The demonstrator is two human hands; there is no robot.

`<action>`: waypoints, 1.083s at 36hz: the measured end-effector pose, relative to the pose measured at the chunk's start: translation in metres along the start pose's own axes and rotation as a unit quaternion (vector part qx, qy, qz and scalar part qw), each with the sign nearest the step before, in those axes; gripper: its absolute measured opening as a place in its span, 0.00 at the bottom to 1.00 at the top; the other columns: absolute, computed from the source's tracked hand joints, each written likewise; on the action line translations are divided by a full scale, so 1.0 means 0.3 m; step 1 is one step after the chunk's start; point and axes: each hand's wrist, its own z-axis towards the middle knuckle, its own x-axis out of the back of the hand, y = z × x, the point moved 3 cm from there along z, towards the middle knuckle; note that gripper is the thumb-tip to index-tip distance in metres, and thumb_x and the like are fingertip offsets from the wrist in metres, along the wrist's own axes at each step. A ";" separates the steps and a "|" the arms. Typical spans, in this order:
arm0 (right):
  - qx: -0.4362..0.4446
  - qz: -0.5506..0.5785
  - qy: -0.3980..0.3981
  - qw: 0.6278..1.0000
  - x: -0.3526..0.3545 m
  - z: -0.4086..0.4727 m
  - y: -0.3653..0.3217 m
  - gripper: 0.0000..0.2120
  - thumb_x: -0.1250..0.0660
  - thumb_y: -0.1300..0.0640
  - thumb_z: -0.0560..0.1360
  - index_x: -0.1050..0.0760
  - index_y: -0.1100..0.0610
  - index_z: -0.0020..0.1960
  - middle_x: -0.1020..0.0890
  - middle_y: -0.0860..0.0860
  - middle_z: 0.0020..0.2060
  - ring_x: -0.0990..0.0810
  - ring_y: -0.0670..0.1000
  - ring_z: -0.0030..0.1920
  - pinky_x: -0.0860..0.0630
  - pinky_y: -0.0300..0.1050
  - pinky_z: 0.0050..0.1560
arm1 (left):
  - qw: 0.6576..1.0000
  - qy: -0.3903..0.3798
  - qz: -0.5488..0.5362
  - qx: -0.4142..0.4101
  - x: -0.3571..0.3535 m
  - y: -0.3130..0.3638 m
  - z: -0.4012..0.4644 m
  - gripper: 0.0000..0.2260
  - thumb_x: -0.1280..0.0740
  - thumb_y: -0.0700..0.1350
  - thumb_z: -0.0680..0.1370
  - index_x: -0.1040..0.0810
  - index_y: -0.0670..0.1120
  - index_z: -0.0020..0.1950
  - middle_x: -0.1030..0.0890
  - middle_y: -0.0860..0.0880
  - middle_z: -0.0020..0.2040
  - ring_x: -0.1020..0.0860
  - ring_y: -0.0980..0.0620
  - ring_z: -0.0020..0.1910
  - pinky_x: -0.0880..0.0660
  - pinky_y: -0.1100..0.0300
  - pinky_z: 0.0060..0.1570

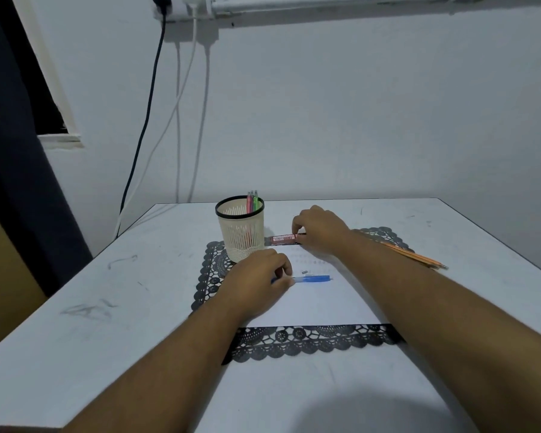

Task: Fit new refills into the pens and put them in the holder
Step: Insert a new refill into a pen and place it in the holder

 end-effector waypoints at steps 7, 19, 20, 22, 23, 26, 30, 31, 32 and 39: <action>0.017 -0.020 0.001 1.000 0.007 -0.025 0.001 0.07 0.38 0.56 0.77 0.21 0.48 0.47 0.25 0.42 0.39 0.28 0.49 0.49 0.35 0.47 0.47 | 1.000 0.003 0.011 -0.009 -0.003 0.001 -0.006 0.03 0.31 0.54 0.79 0.21 0.56 0.50 0.24 0.58 0.45 0.26 0.59 0.45 0.25 0.57 0.45; -0.042 0.059 -0.037 0.997 -0.009 -0.042 0.053 0.04 0.32 0.54 0.76 0.19 0.48 0.49 0.20 0.44 0.45 0.24 0.47 0.47 0.24 0.45 0.45 | 1.000 -0.002 0.004 -0.013 -0.008 0.007 -0.005 0.04 0.31 0.56 0.79 0.21 0.57 0.50 0.24 0.59 0.45 0.27 0.60 0.45 0.25 0.57 0.45; -0.046 0.069 -0.044 0.996 -0.012 -0.040 0.054 0.03 0.32 0.54 0.77 0.20 0.49 0.49 0.20 0.44 0.45 0.24 0.46 0.46 0.25 0.44 0.44 | 1.000 -0.002 0.001 -0.012 -0.008 0.006 -0.005 0.04 0.31 0.56 0.79 0.21 0.57 0.50 0.24 0.59 0.45 0.27 0.60 0.45 0.25 0.57 0.45; -0.053 0.089 -0.058 0.993 -0.016 -0.037 0.055 0.02 0.31 0.56 0.76 0.21 0.50 0.48 0.21 0.44 0.43 0.23 0.47 0.45 0.23 0.45 0.44 | 1.000 -0.002 -0.004 -0.012 -0.009 0.002 -0.005 0.04 0.31 0.56 0.79 0.21 0.57 0.50 0.24 0.59 0.45 0.26 0.60 0.45 0.25 0.57 0.45; -0.058 0.099 -0.062 0.991 -0.017 -0.036 0.056 0.02 0.31 0.56 0.76 0.21 0.51 0.48 0.21 0.45 0.43 0.23 0.47 0.44 0.22 0.46 0.45 | 1.000 -0.003 -0.005 -0.012 -0.010 0.001 -0.005 0.04 0.31 0.56 0.79 0.21 0.57 0.50 0.24 0.59 0.45 0.26 0.60 0.45 0.25 0.57 0.45; -0.059 0.112 -0.057 0.990 -0.019 -0.037 0.059 0.03 0.31 0.56 0.75 0.23 0.49 0.45 0.20 0.45 0.42 0.22 0.46 0.43 0.20 0.49 0.46 | 1.000 -0.005 -0.006 -0.010 -0.012 -0.003 -0.003 0.04 0.30 0.56 0.79 0.21 0.57 0.50 0.24 0.59 0.45 0.26 0.60 0.45 0.25 0.58 0.44; -0.049 0.118 -0.055 0.990 -0.023 -0.043 0.065 0.03 0.30 0.54 0.75 0.23 0.47 0.48 0.20 0.44 0.42 0.22 0.46 0.43 0.19 0.52 0.46 | 1.000 -0.007 -0.008 -0.006 -0.016 -0.007 0.001 0.04 0.30 0.55 0.78 0.21 0.58 0.51 0.25 0.59 0.45 0.27 0.61 0.44 0.26 0.59 0.43; -0.048 0.122 -0.057 0.990 -0.024 -0.044 0.067 0.04 0.30 0.53 0.76 0.23 0.47 0.50 0.20 0.43 0.43 0.22 0.46 0.43 0.20 0.51 0.46 | 1.000 -0.009 -0.009 -0.004 -0.017 -0.008 0.001 0.05 0.30 0.56 0.78 0.21 0.58 0.52 0.25 0.60 0.45 0.27 0.61 0.44 0.26 0.60 0.42; -0.047 0.124 -0.058 0.990 -0.024 -0.045 0.067 0.04 0.30 0.52 0.76 0.22 0.48 0.51 0.20 0.43 0.43 0.23 0.45 0.43 0.20 0.51 0.46 | 1.000 -0.011 -0.010 -0.004 -0.018 -0.009 0.001 0.05 0.30 0.56 0.78 0.21 0.58 0.52 0.25 0.60 0.45 0.27 0.61 0.44 0.27 0.60 0.42; -0.057 0.157 -0.073 0.983 -0.004 -0.065 0.064 0.01 0.29 0.55 0.75 0.19 0.50 0.47 0.19 0.44 0.41 0.20 0.49 0.43 0.21 0.49 0.44 | 1.000 -0.012 -0.018 -0.002 -0.022 -0.015 0.000 0.06 0.30 0.56 0.78 0.22 0.59 0.53 0.25 0.60 0.45 0.27 0.61 0.43 0.29 0.61 0.41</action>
